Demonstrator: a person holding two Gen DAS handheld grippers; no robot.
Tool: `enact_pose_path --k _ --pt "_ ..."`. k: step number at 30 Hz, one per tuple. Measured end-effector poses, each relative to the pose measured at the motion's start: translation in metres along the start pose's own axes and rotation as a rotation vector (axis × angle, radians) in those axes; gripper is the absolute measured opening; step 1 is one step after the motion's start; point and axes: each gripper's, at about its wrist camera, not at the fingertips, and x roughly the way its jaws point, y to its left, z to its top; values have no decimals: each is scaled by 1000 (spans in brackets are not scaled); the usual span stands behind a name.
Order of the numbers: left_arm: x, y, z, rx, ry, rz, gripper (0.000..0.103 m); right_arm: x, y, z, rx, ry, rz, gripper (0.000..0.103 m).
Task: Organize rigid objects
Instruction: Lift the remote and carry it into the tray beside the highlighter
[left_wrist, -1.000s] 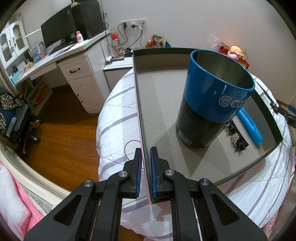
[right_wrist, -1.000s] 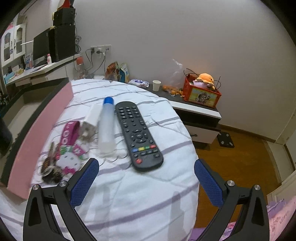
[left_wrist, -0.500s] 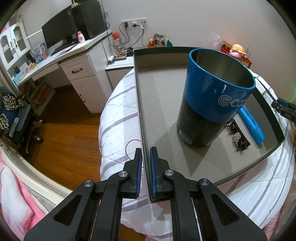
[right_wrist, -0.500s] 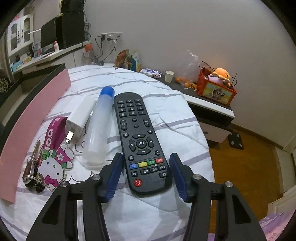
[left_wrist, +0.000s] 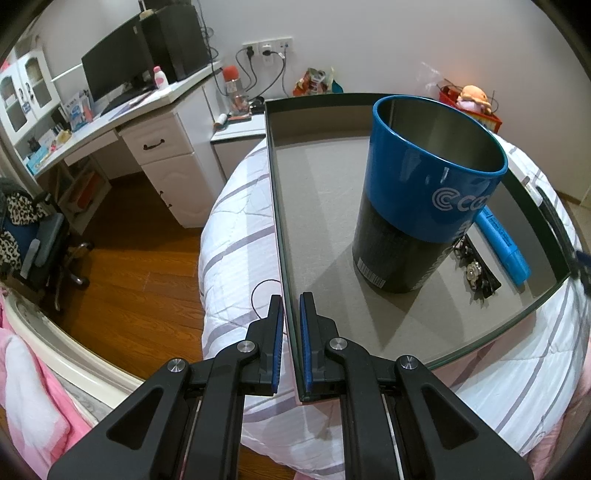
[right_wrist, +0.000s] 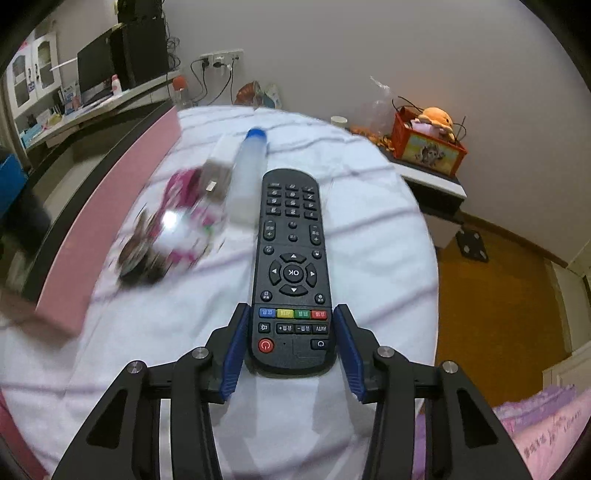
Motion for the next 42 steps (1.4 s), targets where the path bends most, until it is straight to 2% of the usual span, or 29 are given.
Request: enact_pose_path --k 7,15,18,19,26,32,35,36,37,42 --pt "0 -2 4 3 1 0 7 -22 25 -22 11 8 -21 47" --pt "1 -2 7 2 5 -8 7 -19 29 -10 18 -20 -54 48" --pt "1 -2 7 3 5 -8 7 -19 28 -3 17 -53 -90 65" --pt "1 -2 6 4 5 -7 7 -18 26 -2 23 -61 -92 67" --pt "1 -3 7 4 5 -7 7 4 18 16 24 -48 -37 67" --pt "1 -3 7 3 5 -7 7 17 27 15 17 -36 -21 66" --pt "1 -2 7 3 5 -7 8 17 21 11 57 -57 4 62" --pt "1 -3 7 3 5 -7 7 16 20 10 63 -63 12 56" --pt "1 -3 7 3 5 -7 7 15 18 9 68 -70 17 45" --pt "1 -3 7 3 4 -8 7 12 11 5 110 -88 75 44"
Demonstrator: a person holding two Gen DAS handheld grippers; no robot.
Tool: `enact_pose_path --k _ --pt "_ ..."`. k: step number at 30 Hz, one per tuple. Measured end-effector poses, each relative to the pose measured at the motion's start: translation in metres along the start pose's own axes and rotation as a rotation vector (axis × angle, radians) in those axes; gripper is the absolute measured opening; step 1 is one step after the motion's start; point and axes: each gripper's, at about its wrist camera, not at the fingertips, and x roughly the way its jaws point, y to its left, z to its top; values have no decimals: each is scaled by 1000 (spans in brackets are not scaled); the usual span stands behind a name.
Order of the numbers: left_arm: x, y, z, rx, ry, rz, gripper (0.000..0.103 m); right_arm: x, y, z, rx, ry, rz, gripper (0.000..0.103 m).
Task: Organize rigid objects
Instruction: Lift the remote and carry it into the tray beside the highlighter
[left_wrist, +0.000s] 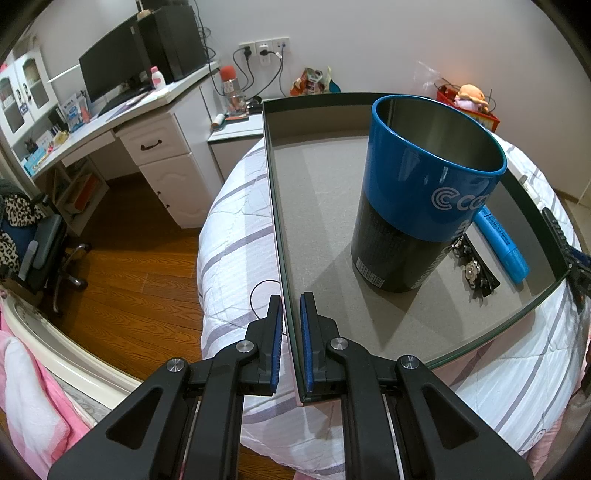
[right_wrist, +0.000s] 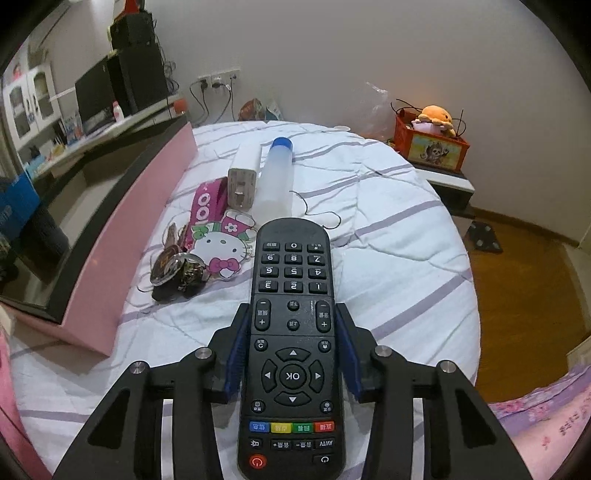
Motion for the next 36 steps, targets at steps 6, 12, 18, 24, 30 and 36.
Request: enact_pose_path --k 6,12,18,24,30,36 --pt "0 0 0 0 1 0 7 -12 4 0 20 -46 15 44" --pt "0 0 0 0 0 0 7 -31 11 7 14 -90 14 44" --pt "0 0 0 -1 0 0 8 -50 24 23 -10 -139 26 44" --pt "0 -2 2 2 0 -4 8 -64 49 42 -60 -181 42 44" --pt "1 -2 5 -1 -1 -21 9 -68 74 59 -115 -202 62 44" --pt "1 1 4 0 -5 -32 9 -64 98 73 -160 -204 86 44"
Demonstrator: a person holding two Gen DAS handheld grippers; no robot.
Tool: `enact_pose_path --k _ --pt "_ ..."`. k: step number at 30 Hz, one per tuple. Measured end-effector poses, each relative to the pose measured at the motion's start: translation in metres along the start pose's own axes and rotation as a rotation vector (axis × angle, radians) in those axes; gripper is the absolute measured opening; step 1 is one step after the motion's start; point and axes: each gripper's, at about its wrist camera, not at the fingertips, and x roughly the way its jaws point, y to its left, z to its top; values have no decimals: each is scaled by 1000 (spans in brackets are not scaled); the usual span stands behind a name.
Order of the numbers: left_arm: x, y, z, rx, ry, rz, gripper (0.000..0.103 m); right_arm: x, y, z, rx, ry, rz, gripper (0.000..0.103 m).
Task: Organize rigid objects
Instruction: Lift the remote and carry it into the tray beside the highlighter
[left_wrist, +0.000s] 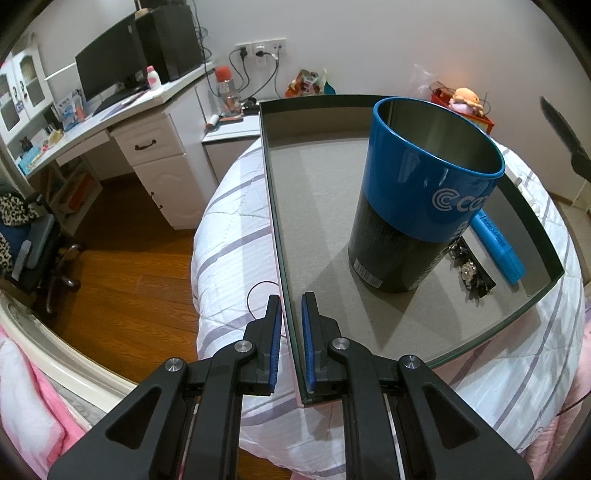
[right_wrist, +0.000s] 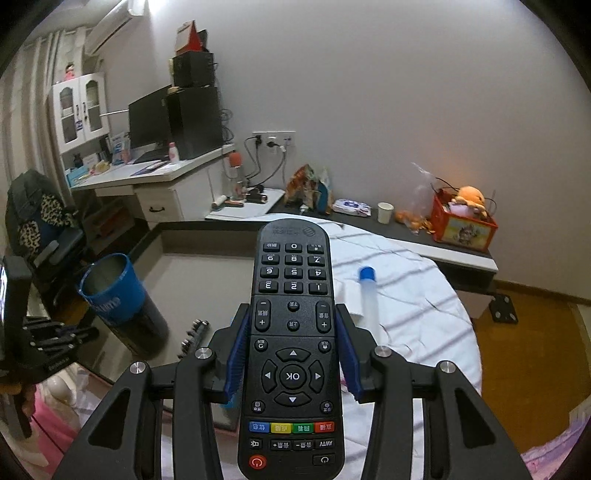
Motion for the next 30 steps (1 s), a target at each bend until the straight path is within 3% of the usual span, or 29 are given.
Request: enact_pose_path --k 12,22,30 --pt "1 0 0 5 -4 -1 10 43 40 13 -82 78 75 44" --pt "1 0 1 9 -3 -5 10 96 57 22 -131 200 97 44" --pt "1 0 1 15 -2 -5 10 123 70 9 -167 303 112 44"
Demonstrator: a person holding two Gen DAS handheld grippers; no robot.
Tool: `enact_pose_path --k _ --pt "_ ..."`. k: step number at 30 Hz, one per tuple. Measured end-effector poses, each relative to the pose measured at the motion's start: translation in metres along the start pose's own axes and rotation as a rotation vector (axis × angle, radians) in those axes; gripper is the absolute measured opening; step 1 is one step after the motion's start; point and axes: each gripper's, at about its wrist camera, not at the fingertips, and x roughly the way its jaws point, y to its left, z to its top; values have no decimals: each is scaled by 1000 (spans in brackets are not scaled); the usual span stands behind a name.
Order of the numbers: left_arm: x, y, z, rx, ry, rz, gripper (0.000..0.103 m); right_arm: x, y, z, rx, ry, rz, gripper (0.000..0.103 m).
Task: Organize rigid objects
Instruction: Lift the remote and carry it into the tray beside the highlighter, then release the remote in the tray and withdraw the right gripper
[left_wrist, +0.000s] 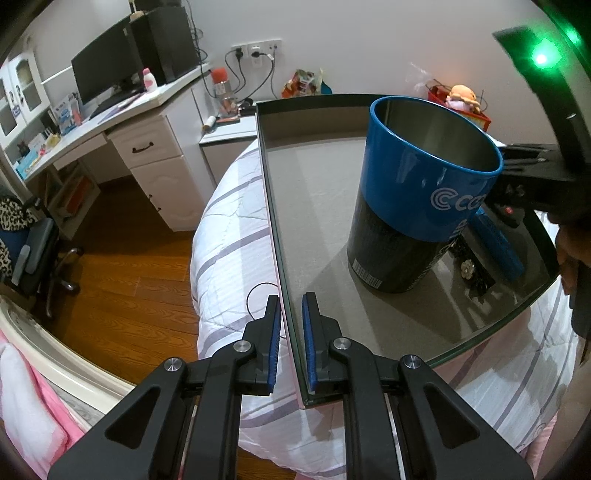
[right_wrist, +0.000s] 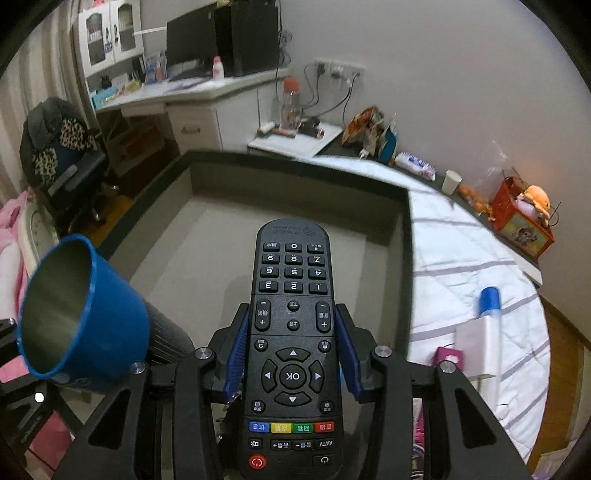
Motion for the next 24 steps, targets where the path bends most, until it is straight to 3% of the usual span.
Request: enact_pose_path --k 12,21,24 --pt "1 1 -1 4 0 5 10 2 4 -6 -19 44 10 45" --pt "1 -1 -2 5 1 12 10 -17 1 -7 -20 -18 -2 46" --pt "2 -1 -3 6 2 16 10 -26 1 -7 -29 -32 -15 52"
